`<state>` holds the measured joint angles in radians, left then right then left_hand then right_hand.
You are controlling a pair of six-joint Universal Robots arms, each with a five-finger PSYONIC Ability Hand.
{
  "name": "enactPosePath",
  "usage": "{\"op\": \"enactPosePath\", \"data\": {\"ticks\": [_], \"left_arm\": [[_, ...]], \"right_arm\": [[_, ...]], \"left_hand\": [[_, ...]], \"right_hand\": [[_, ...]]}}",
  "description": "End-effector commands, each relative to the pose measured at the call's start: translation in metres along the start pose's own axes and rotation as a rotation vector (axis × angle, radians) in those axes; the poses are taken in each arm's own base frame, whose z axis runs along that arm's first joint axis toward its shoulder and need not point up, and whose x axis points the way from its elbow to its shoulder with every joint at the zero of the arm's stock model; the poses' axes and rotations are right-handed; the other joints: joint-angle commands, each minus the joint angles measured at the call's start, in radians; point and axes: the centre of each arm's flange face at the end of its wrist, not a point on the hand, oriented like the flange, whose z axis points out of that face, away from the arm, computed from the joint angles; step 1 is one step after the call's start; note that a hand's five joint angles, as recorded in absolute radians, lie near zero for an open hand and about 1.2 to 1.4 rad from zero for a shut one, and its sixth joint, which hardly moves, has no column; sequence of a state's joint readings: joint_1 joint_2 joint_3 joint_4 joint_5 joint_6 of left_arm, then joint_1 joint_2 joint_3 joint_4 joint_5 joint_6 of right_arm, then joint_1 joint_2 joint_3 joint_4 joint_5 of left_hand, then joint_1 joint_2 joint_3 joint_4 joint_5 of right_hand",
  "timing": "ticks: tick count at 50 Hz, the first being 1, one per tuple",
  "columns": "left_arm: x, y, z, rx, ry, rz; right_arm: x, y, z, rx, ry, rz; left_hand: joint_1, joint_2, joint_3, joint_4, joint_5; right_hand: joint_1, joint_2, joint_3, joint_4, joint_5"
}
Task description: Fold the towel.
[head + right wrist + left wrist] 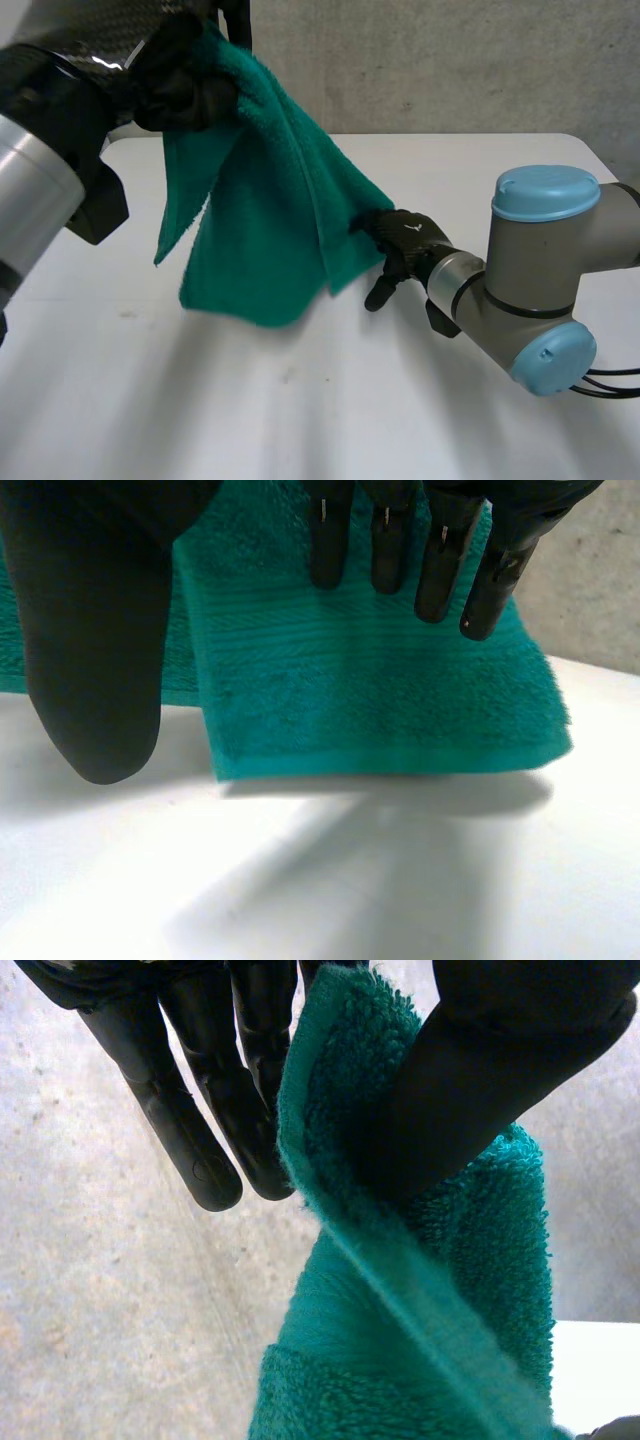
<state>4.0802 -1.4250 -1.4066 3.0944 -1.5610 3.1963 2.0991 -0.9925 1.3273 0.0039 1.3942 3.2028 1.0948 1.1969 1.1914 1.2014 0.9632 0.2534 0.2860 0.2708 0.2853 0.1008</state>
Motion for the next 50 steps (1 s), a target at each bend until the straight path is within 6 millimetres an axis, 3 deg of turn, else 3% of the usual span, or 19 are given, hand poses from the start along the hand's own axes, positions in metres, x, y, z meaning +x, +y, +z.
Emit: {"op": "enactPosePath", "data": {"ticks": [1,8,19,28,42,46,48,49,50], "left_arm": [[0.005,-0.014,-0.011,0.039,0.018,-0.003],[0.008,-0.017,-0.014,0.046,0.026,-0.007],[0.017,-0.019,-0.022,0.040,0.048,-0.020],[0.028,-0.022,-0.031,0.043,0.074,-0.036],[0.031,-0.041,-0.047,0.098,0.072,-0.055],[0.030,-0.042,-0.047,0.099,0.070,-0.058],[0.030,-0.041,-0.047,0.098,0.069,-0.062],[0.030,-0.040,-0.046,0.095,0.068,-0.062],[0.030,-0.040,-0.046,0.095,0.068,-0.062]], "right_arm": [[-0.025,-0.002,-0.002,0.013,-0.066,-0.017],[-0.057,0.009,-0.004,-0.002,-0.137,-0.006],[-0.071,0.015,0.003,-0.026,-0.180,0.196],[-0.105,0.031,0.012,-0.048,-0.245,0.247],[-0.123,0.035,0.030,-0.034,-0.281,0.351],[-0.126,0.033,0.030,-0.031,-0.291,0.366],[-0.127,0.034,0.030,-0.033,-0.294,0.376],[-0.127,0.033,0.030,-0.033,-0.293,0.379],[-0.127,0.033,0.030,-0.034,-0.291,0.382]], "left_hand": [[0.302,0.199,0.205,0.195,0.258],[0.302,0.199,0.205,0.195,0.258],[0.302,0.199,0.205,0.195,0.258],[0.302,0.199,0.205,0.195,0.258],[0.302,0.199,0.205,0.195,0.258],[0.302,0.199,0.205,0.195,0.258],[0.302,0.199,0.205,0.195,0.258],[0.302,0.199,0.205,0.195,0.258],[0.302,0.199,0.205,0.195,0.258]], "right_hand": [[-0.004,-0.037,-0.021,-0.036,-0.026],[-0.016,-0.048,-0.033,-0.048,-0.038],[-0.004,-0.037,-0.021,-0.036,-0.026],[0.011,-0.022,-0.007,-0.021,-0.011],[0.052,0.019,0.034,0.020,0.030],[0.409,0.376,0.391,0.377,0.387],[0.974,0.942,0.957,0.942,0.952],[1.141,1.109,1.124,1.109,1.119],[1.143,1.110,1.125,1.111,1.121]]}}
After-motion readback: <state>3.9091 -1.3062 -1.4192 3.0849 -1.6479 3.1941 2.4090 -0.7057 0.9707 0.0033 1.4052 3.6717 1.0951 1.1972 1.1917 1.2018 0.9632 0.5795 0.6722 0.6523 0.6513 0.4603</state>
